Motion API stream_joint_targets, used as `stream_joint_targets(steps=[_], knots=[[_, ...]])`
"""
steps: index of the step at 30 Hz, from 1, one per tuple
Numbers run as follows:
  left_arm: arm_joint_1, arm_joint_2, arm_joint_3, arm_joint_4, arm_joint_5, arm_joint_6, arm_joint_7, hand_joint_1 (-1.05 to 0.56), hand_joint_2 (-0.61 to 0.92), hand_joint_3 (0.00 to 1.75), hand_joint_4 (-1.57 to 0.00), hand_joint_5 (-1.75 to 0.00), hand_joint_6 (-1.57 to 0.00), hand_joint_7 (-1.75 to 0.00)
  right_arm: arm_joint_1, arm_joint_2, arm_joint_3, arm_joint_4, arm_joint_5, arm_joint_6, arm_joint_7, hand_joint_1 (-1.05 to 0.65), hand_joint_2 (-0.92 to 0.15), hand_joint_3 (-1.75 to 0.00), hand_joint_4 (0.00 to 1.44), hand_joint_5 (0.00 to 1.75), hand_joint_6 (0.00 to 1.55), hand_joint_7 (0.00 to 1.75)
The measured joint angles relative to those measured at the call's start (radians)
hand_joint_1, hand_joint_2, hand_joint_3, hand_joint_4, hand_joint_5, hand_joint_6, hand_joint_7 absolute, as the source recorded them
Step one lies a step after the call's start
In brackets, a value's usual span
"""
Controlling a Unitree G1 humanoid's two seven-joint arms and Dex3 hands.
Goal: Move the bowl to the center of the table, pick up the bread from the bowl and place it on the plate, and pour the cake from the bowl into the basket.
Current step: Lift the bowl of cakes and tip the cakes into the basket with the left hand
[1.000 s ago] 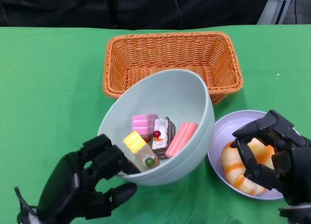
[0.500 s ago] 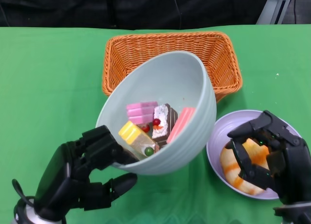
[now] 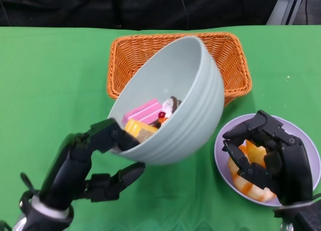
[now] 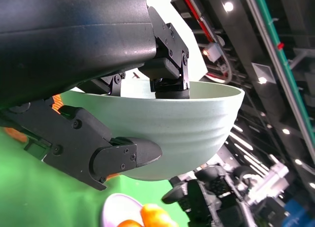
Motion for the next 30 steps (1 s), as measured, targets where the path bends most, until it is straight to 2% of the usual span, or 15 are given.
stream_joint_targets(steps=[13,22,30], knots=[[-0.029,-0.020,0.066,-0.012,-0.037,0.015,-0.146,-0.06,0.63,1.01,-0.72,-1.56,-0.72,-1.36,-0.011,0.011,0.007,0.051,-0.004,-0.018,-0.004,-0.15,-0.80,-0.42,0.66,1.45,0.60,1.28],[-0.107,-0.002,0.099,0.042,0.029,-0.020,-0.194,-0.07,0.62,0.99,-0.63,-1.64,-0.65,-1.41,-0.024,0.013,0.007,0.087,-0.011,-0.036,-0.010,-0.15,-0.81,-0.41,0.67,1.43,0.61,1.27],[-0.242,0.026,0.147,0.177,0.166,-0.079,-0.185,-0.09,0.62,0.96,-0.58,-1.74,-0.64,-1.44,-0.024,0.017,0.012,0.091,-0.011,-0.036,-0.010,-0.12,-0.80,-0.43,0.66,1.43,0.61,1.27]])
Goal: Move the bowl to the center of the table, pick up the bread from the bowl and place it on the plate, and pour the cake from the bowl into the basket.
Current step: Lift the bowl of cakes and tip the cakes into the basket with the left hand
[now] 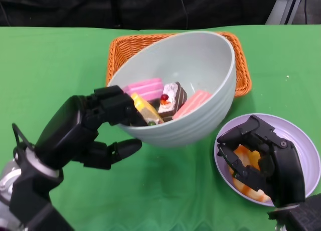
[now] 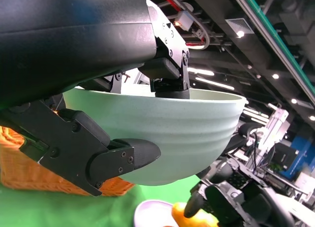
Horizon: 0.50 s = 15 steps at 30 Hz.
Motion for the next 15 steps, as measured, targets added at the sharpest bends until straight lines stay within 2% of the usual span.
stream_joint_targets(steps=[7,13,15], knots=[[-0.071,-0.003,0.003,0.084,0.031,-0.020,0.014,-0.08,0.64,0.94,-0.57,-1.75,-0.62,-1.47,0.000,0.001,0.004,0.005,0.000,0.000,0.001,-0.13,-0.80,-0.44,0.65,1.44,0.60,1.27],[-0.117,-0.007,0.003,0.094,0.044,-0.026,0.040,-0.08,0.65,0.92,-0.58,-1.75,-0.62,-1.49,0.000,0.000,0.009,0.015,0.000,-0.001,0.004,-0.13,-0.80,-0.45,0.64,1.45,0.60,1.28],[-0.131,-0.015,0.002,0.110,0.053,-0.028,0.047,-0.07,0.64,0.95,-0.62,-1.71,-0.64,-1.48,0.001,0.001,0.010,0.015,0.002,-0.002,0.004,-0.13,-0.80,-0.45,0.64,1.45,0.60,1.28]])
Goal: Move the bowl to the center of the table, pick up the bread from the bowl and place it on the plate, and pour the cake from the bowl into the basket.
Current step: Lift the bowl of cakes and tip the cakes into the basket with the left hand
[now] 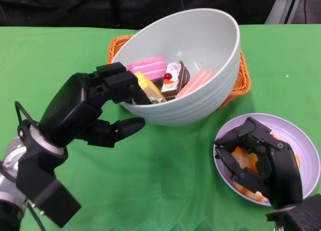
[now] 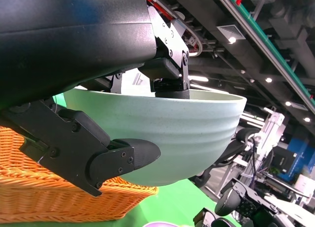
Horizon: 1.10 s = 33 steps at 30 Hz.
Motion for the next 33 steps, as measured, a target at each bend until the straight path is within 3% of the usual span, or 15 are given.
stream_joint_targets(steps=[7,16,22,33], knots=[[-0.083,-0.020,-0.003,0.021,0.042,0.025,0.022,-0.06,0.60,1.02,-0.66,-1.67,-0.67,-1.46,0.000,0.003,0.014,0.009,0.000,-0.001,0.000,-0.14,-0.80,-0.44,0.64,1.46,0.60,1.28],[-0.086,-0.021,-0.006,0.033,0.055,0.031,0.037,-0.06,0.59,1.04,-0.66,-1.68,-0.67,-1.45,0.000,0.003,0.016,0.009,0.000,-0.001,-0.001,-0.13,-0.80,-0.44,0.64,1.46,0.61,1.28],[-0.141,-0.022,-0.020,0.138,0.160,0.054,0.139,-0.12,0.59,1.04,-0.60,-1.75,-0.66,-1.45,-0.001,0.003,0.016,0.032,0.001,-0.005,-0.001,-0.16,-0.79,-0.43,0.64,1.46,0.60,1.28],[-0.166,-0.019,-0.058,0.174,0.192,0.054,0.230,-0.12,0.61,1.02,-0.62,-1.75,-0.66,-1.45,-0.001,0.003,0.017,0.034,0.002,-0.007,-0.001,-0.16,-0.79,-0.44,0.64,1.46,0.60,1.28]])
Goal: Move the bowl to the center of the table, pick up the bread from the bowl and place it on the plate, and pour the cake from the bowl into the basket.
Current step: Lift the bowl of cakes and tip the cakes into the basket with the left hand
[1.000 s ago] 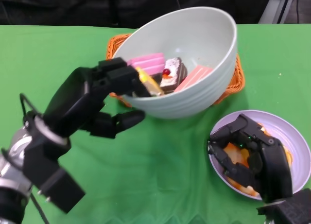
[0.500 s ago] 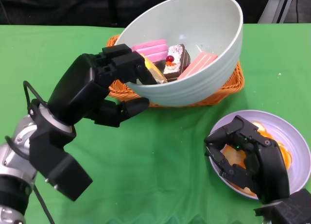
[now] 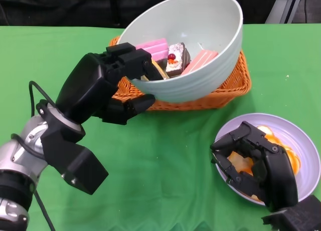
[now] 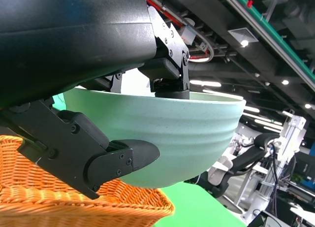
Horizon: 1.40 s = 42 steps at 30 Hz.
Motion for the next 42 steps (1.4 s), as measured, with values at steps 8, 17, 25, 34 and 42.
stream_joint_targets(steps=[8,17,25,34,42], knots=[[-0.049,0.005,-0.043,0.055,0.055,0.041,0.052,-0.11,0.63,1.00,-0.61,-1.75,-0.66,-1.46,-0.007,0.000,0.000,0.026,-0.011,-0.018,-0.017,-0.16,-0.76,-0.49,0.64,1.49,0.60,1.31],[-0.055,0.011,-0.070,0.074,0.061,0.044,0.099,-0.11,0.65,1.00,-0.60,-1.74,-0.64,-1.48,-0.009,0.000,0.001,0.036,-0.023,-0.027,-0.023,-0.18,-0.71,-0.58,0.63,1.51,0.59,1.32],[-0.058,0.010,-0.082,0.082,0.061,0.051,0.113,-0.08,0.65,0.98,-0.60,-1.75,-0.61,-1.52,-0.018,0.000,0.001,0.056,-0.024,-0.035,-0.023,-0.18,-0.68,-0.64,0.63,1.51,0.59,1.32],[-0.088,0.003,-0.086,0.087,0.061,0.064,0.131,-0.07,0.63,0.99,-0.60,-1.75,-0.59,-1.56,-0.033,0.000,0.001,0.100,-0.022,-0.066,-0.021,-0.17,-0.68,-0.63,0.64,1.50,0.60,1.32],[-0.104,-0.001,-0.087,0.114,0.060,0.071,0.131,-0.06,0.63,1.00,-0.59,-1.75,-0.59,-1.57,-0.050,-0.001,-0.001,0.120,-0.030,-0.083,-0.032,-0.15,-0.69,-0.62,0.64,1.49,0.60,1.32]])
